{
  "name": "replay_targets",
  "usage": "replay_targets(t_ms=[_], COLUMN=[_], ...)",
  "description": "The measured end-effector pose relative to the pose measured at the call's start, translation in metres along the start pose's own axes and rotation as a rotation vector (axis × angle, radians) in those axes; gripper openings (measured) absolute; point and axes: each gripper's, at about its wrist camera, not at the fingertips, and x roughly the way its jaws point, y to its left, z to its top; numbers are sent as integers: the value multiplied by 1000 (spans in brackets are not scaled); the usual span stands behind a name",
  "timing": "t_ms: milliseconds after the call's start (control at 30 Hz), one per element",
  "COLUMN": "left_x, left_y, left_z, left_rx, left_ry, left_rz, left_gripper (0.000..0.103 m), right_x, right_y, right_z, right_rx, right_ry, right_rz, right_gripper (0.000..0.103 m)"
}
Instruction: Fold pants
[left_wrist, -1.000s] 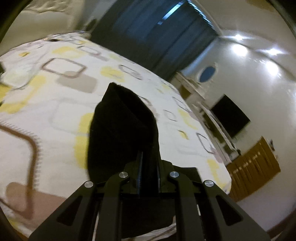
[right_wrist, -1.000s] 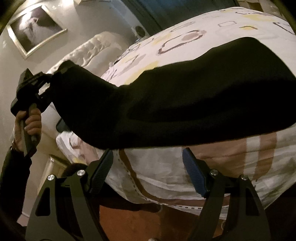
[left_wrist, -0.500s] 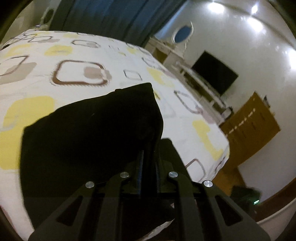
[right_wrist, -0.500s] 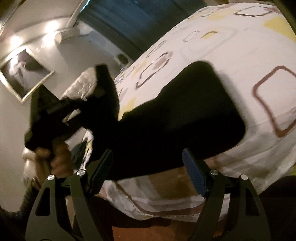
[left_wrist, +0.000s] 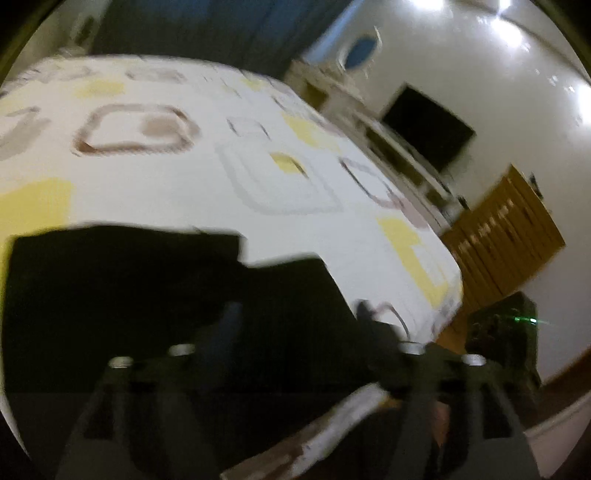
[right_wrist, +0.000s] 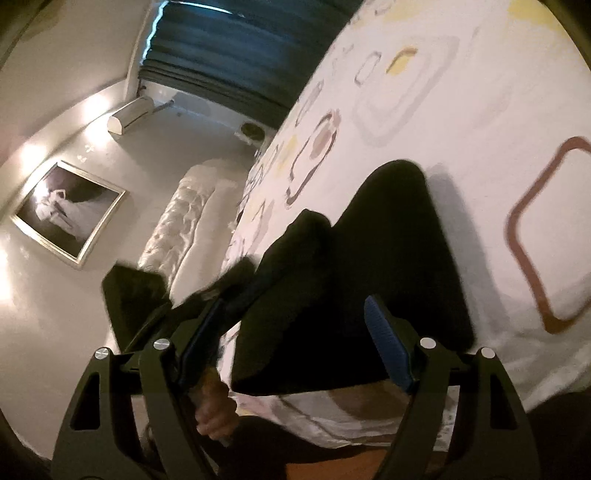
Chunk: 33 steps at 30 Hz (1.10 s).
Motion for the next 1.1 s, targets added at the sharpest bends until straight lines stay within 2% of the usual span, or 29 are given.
replay_targets(t_ms=[67, 200, 300, 400, 567, 733, 867, 900, 967, 1033, 1067, 1100], left_x=[-22, -60, -77, -85, -86, -80, -73, -72, -71, -70, -70, -70], left_y=[12, 50, 90, 124, 166, 172, 175, 176, 179, 181, 182, 183], left_z=[2, 2, -4, -15, -35, -44, -42, -43, -45, -46, -47, -48], left_rx=[-3, -16, -94, -175, -287, -281, -293, -300, -309, -318, -321, -325], left_ry=[-58, -126, -131, -118, -80, -63, -61, -61, -56, -56, -56, -57], left_rz=[54, 210, 287, 328, 336, 329, 312, 306, 302, 297, 296, 294], left_gripper=[74, 81, 81, 81, 81, 81, 81, 81, 82, 82, 83, 83], right_x=[17, 47, 61, 72, 103, 130, 138, 139, 143, 144, 145, 145], right_y=[4, 6, 8, 16, 9, 9, 14, 14, 14, 13, 13, 13], right_z=[9, 24, 31, 39, 48, 43, 37, 36, 34, 33, 33, 32], right_rx=[-24, -53, -54, -93, -90, -120, -131, -139, -150, -149, -156, -163], right_ry=[43, 95, 104, 113, 180, 263, 309, 316, 334, 351, 357, 359], right_rz=[-30, -107, -118, -137, -240, -323, -330, -339, -367, -378, -389, -396], right_gripper=[78, 78, 78, 78, 78, 78, 77, 75, 62, 42, 39, 32])
